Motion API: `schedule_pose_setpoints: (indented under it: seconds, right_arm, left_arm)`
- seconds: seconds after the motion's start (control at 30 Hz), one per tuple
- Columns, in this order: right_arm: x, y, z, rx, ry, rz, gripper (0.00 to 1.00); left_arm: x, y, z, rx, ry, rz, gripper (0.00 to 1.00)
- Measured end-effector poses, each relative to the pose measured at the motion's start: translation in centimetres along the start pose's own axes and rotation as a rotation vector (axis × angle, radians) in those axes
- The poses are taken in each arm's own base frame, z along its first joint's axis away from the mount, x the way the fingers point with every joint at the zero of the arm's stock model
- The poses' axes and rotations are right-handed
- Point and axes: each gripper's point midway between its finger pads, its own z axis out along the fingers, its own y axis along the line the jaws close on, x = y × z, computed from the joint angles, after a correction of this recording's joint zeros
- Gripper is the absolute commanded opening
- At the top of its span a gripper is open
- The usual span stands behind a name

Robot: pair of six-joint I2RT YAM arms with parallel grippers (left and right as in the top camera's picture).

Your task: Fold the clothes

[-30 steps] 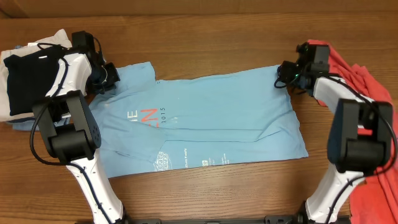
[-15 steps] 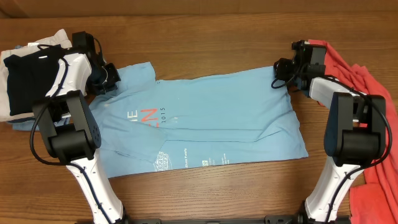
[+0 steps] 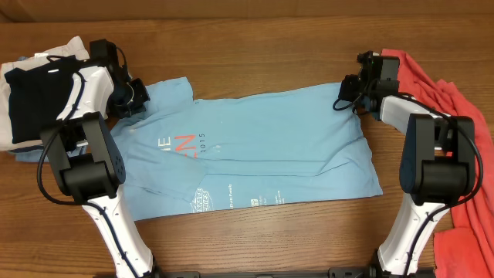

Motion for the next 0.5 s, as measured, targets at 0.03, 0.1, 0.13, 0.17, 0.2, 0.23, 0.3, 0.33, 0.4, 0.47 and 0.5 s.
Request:
schedule_pose_setpoints:
  seconds: [0.03, 0.1, 0.13, 0.17, 0.2, 0.23, 0.3, 0.33, 0.4, 0.47, 0.5]
  right_arm:
    - [0.0, 0.0, 0.0, 0.0, 0.002, 0.001, 0.04]
    - [0.2, 0.0, -0.1, 0.002, 0.018, 0.005, 0.04]
    - [0.3, 0.0, -0.1, 0.005, 0.031, 0.008, 0.04]
    - [0.4, 0.0, -0.2, 0.007, 0.041, 0.011, 0.04]
    - [0.5, 0.0, -0.3, 0.01, 0.056, 0.015, 0.04]
    - [0.6, -0.1, -0.4, 0.015, 0.073, 0.019, 0.04]
    - [0.7, -0.3, -0.9, 0.036, 0.105, 0.029, 0.04]
    - [1.1, -0.4, -1.1, 0.049, 0.131, 0.035, 0.04]
    - [1.6, -0.7, -1.9, 0.08, 0.182, 0.047, 0.04]
    - [2.3, -1.1, -2.7, 0.117, 0.239, 0.059, 0.04]
    - [2.5, -1.3, -3.3, 0.137, 0.265, 0.062, 0.04]
  left_arm:
    - [0.0, 0.0, 0.0, 0.0, 0.0, 0.0, 0.04]
    - [0.0, 0.0, 0.0, -0.001, 0.001, 0.0, 0.04]
    - [0.0, 0.0, 0.0, 0.0, 0.0, 0.0, 0.04]
    - [0.0, 0.0, 0.0, 0.0, 0.0, 0.0, 0.04]
    - [0.1, 0.0, -0.1, -0.001, 0.002, 0.0, 0.04]
    - [0.2, 0.0, -0.2, -0.002, 0.006, 0.0, 0.04]
    - [0.2, -0.1, -0.6, 0.003, 0.004, 0.001, 0.04]
    - [0.2, -0.2, -0.9, 0.008, 0.0, 0.002, 0.04]
    - [0.3, -0.6, -2.3, 0.023, -0.008, 0.004, 0.04]
    - [0.4, -1.1, -4.1, 0.037, -0.02, 0.007, 0.04]
    - [0.6, -1.2, -5.0, 0.042, -0.026, 0.008, 0.04]
